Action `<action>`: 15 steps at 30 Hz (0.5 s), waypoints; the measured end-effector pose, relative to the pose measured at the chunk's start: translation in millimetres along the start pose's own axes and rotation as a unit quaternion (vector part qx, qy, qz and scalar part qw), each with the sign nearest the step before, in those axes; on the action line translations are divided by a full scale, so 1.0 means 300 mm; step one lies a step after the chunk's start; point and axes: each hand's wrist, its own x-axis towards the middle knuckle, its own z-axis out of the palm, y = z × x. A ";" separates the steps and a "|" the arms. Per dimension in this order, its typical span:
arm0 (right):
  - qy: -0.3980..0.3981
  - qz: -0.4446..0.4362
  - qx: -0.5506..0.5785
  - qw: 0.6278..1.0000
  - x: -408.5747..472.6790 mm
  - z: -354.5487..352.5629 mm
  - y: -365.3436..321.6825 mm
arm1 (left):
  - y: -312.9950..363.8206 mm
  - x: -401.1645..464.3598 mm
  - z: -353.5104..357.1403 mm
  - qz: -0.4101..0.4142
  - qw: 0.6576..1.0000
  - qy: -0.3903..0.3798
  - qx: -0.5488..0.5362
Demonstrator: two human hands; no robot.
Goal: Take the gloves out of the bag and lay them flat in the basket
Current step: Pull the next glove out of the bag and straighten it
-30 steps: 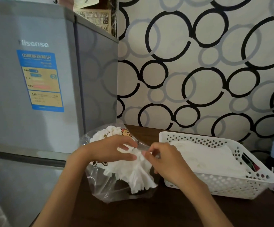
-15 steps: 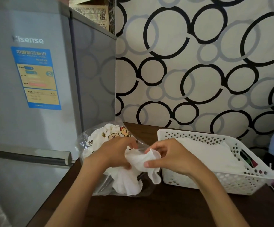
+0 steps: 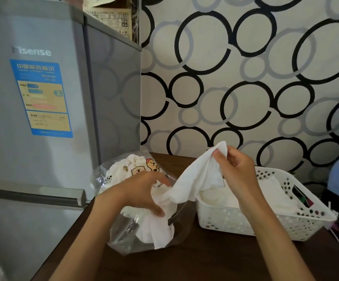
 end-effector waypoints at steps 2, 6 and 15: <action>-0.012 0.005 0.006 1.000 -0.003 0.002 -0.006 | 0.014 -0.007 -0.015 0.038 0.998 -0.017 -0.055; -0.032 0.008 -0.003 0.999 -0.003 0.005 -0.018 | 0.075 0.004 -0.012 0.070 0.978 0.079 -0.180; -0.035 0.088 0.070 0.993 0.017 -0.107 -0.023 | 0.130 0.018 -0.019 0.043 0.919 0.225 -0.321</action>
